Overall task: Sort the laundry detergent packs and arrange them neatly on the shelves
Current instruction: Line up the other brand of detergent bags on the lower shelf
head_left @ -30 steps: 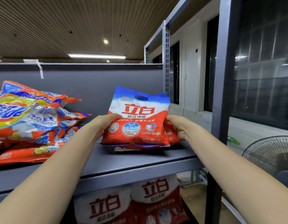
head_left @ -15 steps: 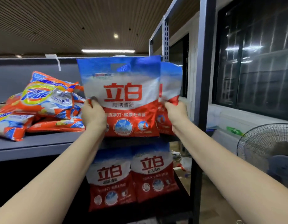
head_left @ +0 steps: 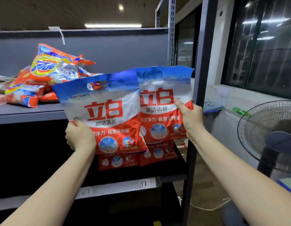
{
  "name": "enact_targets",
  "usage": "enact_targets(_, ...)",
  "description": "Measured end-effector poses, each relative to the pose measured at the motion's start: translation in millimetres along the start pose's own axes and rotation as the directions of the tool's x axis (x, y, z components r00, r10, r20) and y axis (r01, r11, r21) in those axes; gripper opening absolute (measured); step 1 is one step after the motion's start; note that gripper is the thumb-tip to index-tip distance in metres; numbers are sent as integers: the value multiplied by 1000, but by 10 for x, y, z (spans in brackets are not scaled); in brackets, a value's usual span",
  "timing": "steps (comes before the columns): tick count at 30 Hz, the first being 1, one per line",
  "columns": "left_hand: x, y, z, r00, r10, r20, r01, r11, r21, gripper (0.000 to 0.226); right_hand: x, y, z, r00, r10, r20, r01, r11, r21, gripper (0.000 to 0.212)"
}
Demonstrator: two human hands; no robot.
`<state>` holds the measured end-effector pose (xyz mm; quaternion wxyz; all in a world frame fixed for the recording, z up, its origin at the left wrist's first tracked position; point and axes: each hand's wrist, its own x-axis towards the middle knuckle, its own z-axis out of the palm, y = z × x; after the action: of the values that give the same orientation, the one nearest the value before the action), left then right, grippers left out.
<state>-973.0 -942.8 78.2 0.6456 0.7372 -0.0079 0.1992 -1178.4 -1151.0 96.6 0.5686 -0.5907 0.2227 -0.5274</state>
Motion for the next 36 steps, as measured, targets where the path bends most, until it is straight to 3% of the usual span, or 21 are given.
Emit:
enact_targets(6, -170, -665, 17, 995, -95, 41, 93, 994, 51, 41, -136, 694, -160, 956, 257, 139, -250, 966, -67, 18)
enact_targets(15, -55, -1441, 410, 893, -362, 268, 371, 929, 18, 31, -86, 1490, -271, 896, 442, 29, -436, 891, -125, 17)
enact_targets(21, 20, -1798, 788, 897, -359, 258, 384, 922, -52, 37, 132, 1856, -160, 846, 534, 9, -533, 845, -44, 45)
enact_targets(25, 48, -2031, 994, 915, -345, 210, 348, 937, 27, 45, 313, 2103, -45, 853, 496, -164, -520, 838, -169, 42)
enact_targets(28, 10, -2201, 1076, 911, -378, 165, 365, 925, 105, 53, 330, 2302, -79, 852, 431, -295, -501, 835, -226, 60)
enact_targets(32, -15, -2313, 1128, 910, -393, 129, 357, 904, 235, 57, 248, 2519, -159, 867, 423, -262, -493, 804, -333, 76)
enact_targets(36, -74, -2309, 972, 927, -345, 147, 251, 861, 442, 89, 193, 2542, -95, 900, 356, -253, -435, 770, -467, 104)
